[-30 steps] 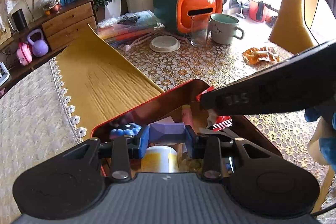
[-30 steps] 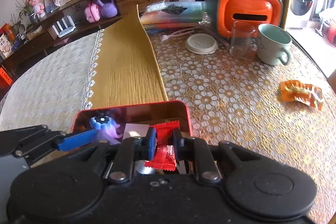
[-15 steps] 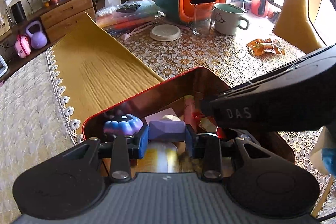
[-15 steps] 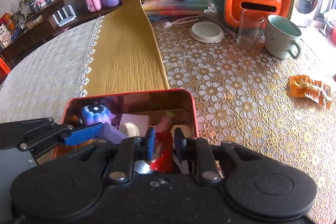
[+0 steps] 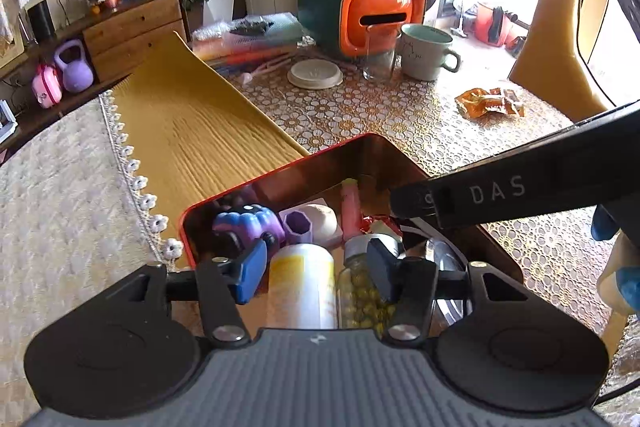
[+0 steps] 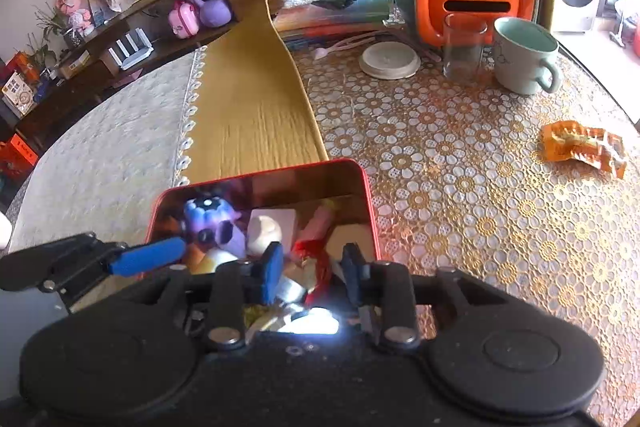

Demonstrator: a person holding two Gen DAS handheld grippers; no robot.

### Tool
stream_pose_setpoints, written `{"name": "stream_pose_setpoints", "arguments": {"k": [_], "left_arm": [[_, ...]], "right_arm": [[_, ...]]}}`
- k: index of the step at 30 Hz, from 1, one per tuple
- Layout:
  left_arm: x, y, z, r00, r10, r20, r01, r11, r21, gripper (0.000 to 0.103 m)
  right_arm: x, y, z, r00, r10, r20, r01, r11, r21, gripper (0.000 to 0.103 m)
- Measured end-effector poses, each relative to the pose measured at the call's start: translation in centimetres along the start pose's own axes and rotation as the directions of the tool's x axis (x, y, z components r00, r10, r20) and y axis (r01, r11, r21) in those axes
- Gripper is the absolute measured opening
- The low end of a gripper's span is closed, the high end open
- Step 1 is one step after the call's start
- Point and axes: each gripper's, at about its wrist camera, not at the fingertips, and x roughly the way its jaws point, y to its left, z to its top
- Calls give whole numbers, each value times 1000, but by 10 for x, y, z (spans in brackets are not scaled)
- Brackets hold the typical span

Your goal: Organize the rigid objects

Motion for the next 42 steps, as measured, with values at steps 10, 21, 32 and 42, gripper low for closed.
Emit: {"name": "stream_pose_setpoints", "arguments": {"k": [10, 21, 32, 42], "left_arm": [[-46, 9, -14, 998, 34, 46, -34, 999, -16, 61], [-87, 16, -33, 995, 61, 75, -56, 996, -73, 61], [-116, 10, -51, 992, 45, 122, -30, 992, -119, 72], [-133, 1, -65, 986, 62, 155, -44, 992, -117, 83]], "right_arm": [[-42, 18, -23, 997, 51, 55, -49, 998, -49, 40], [-84, 29, -51, 984, 93, 151, -78, 991, -106, 59], [-108, 24, -82, 962, 108, 250, -83, 991, -109, 72], [-125, 26, -106, 936, 118, 333, -79, 989, -127, 91]]}}
